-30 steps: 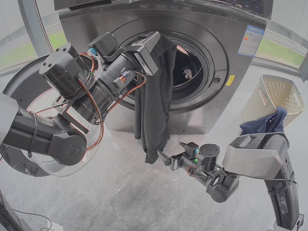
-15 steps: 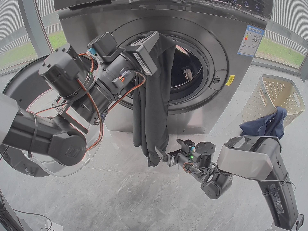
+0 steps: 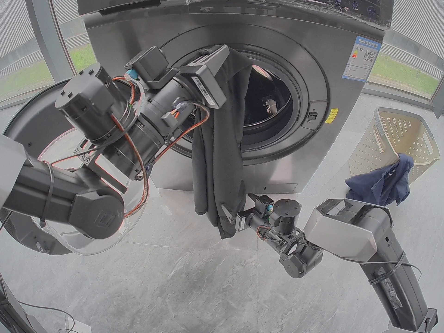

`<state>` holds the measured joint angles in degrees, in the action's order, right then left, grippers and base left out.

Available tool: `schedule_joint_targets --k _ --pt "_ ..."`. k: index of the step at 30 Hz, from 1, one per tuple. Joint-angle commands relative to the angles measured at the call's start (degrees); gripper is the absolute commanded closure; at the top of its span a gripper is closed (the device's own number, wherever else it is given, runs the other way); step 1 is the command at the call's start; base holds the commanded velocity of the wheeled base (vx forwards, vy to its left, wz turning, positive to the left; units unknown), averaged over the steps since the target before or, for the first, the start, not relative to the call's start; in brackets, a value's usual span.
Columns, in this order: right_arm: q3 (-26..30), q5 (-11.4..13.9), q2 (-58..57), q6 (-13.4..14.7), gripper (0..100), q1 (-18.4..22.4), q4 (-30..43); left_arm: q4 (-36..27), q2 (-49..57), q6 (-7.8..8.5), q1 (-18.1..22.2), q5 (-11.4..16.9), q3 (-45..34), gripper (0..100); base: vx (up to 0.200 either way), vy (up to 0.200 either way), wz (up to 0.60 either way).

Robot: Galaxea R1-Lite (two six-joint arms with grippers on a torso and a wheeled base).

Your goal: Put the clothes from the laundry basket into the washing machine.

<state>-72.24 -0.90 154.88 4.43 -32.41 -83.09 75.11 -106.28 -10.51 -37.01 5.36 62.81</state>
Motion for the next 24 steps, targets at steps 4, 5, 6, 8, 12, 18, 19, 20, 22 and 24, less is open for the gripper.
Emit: schedule_joint_targets --k 4,5,6,8,12,18,19,20,22,24 --pt "-5.3 0.0 2.6 0.1 100 0.4 1.1 0.1 0.0 0.05 0.1 0.0 -0.3 100 0.0 0.0 0.0" --pt "-5.5 0.0 2.7 0.1 100 0.4 1.1 0.1 0.0 0.05 0.1 0.0 -0.5 100 0.0 0.0 0.0" --pt "-5.5 -0.1 2.7 0.1 100 0.5 1.0 0.2 0.1 0.05 0.1 0.0 -0.6 100 0.0 0.0 0.0" --pt "-4.8 -0.1 2.6 0.0 100 0.9 0.4 0.3 0.5 0.05 0.3 0.0 -1.4 100 0.0 0.0 0.0" --pt "0.3 -0.1 -0.5 -1.3 100 2.8 -0.8 0.3 2.2 0.05 0.7 0.1 -3.7 100 0.0 0.0 0.0" --pt "13.9 0.0 -12.9 -1.4 100 6.3 -3.8 0.1 6.0 0.05 2.1 0.1 -8.9 100 0.0 0.0 0.0" --pt "16.7 0.1 -15.4 -1.4 100 6.7 -4.3 0.0 7.0 0.05 2.4 0.1 -10.2 100 0.0 0.0 0.0" --pt "19.0 0.1 -17.7 -1.3 100 7.0 -4.5 0.0 7.8 0.05 2.4 0.1 -11.6 100 0.0 0.0 0.0" --pt "24.0 0.5 -23.0 -1.2 100 7.5 -5.1 0.0 10.0 0.14 2.4 0.3 -14.9 100 0.0 0.0 0.0" --pt "28.5 1.4 -27.7 -1.0 100 7.6 -5.2 0.0 12.2 0.14 2.4 0.3 -18.2 100 0.0 0.0 0.0"
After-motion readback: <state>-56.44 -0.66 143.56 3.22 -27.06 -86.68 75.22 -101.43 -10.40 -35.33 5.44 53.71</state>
